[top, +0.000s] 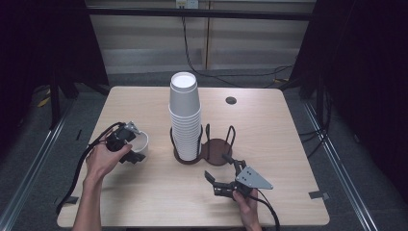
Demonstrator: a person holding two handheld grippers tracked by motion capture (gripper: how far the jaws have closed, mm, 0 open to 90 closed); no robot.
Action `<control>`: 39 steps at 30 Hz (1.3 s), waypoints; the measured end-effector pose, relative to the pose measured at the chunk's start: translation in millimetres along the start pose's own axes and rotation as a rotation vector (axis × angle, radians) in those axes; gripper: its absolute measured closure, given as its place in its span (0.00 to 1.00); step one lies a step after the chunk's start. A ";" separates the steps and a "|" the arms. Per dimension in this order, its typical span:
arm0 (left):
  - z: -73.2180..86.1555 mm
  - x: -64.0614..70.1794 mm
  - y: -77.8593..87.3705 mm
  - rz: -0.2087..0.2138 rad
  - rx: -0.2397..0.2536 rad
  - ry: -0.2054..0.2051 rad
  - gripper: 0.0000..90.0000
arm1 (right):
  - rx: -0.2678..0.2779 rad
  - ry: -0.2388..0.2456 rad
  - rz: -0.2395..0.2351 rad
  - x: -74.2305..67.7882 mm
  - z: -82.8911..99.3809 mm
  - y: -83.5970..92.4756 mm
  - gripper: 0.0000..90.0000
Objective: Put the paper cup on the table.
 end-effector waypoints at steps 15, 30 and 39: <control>24.6 3.1 7.4 -0.004 0.065 0.052 0.17 | 0.000 -0.001 0.000 0.0 0.0 0.0 0.15; 37.9 17.3 32.6 -0.087 0.230 0.154 0.18 | 0.000 -0.001 -0.002 -0.1 0.0 0.0 0.15; 54.4 35.4 47.2 -0.130 0.353 0.190 0.18 | 0.000 -0.001 0.000 0.0 0.0 0.1 0.15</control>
Point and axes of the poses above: each handheld gripper's, and its own axes: y roughly backward along the jaws, z roughly out of its underside, x roughly to its right, the point moved 4 cm from there along -y, roughly forward along the jaws, and after that the axes turned 8 degrees about -y, right-handed, at the moved point
